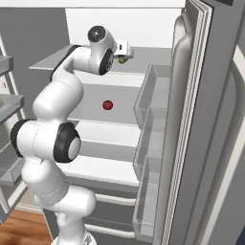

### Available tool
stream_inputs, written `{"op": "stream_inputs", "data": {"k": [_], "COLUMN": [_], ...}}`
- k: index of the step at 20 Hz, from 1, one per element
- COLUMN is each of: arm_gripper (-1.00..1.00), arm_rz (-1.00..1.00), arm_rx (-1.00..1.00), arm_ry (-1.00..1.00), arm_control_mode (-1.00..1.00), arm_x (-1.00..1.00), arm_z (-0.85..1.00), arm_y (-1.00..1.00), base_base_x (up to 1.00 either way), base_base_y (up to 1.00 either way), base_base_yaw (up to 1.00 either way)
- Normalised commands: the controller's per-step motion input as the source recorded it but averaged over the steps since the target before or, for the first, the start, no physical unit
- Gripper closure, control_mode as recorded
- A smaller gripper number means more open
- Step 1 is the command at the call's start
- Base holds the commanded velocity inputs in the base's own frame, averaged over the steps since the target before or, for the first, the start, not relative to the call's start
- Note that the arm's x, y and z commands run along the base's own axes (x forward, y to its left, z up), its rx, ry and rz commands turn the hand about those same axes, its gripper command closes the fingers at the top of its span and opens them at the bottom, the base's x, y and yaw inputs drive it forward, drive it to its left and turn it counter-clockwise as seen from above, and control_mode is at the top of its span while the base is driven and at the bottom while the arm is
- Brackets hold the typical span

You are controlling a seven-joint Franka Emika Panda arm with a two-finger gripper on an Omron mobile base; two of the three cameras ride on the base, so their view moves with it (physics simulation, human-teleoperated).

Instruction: Move the cucumber and tomato from the second highest shelf to the top shelf to make space. Then, place the pitcher from the counter on the cleared second highest shelf.

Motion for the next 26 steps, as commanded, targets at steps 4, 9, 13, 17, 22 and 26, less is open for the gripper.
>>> {"op": "stream_inputs", "data": {"k": [4,9,13,17,22,26], "arm_gripper": [-1.0,-1.0,-1.0,-1.0,-1.0,-1.0], "arm_rz": [0.0,0.0,0.0,0.0,0.0,0.0], "arm_rx": [-0.03,-0.02,0.0,0.13,0.15,0.06], "arm_ry": [0.0,0.0,0.01,0.0,0.05,0.18], "arm_control_mode": [-1.0,-1.0,-1.0,-1.0,-1.0,-1.0], "arm_x": [-1.0,-1.0,-1.0,-0.8,-0.4,-0.17], "arm_z": [0.02,-0.02,-0.27,-0.48,-0.57,-0.23], "arm_y": [0.0,0.23,0.21,0.11,0.17,0.16], "base_base_x": [0.0,0.0,0.0,0.0,0.0,0.0], "base_base_y": [0.0,0.0,0.0,0.0,0.0,0.0], "base_base_yaw": [0.0,0.0,0.0,0.0,0.0,0.0]}}
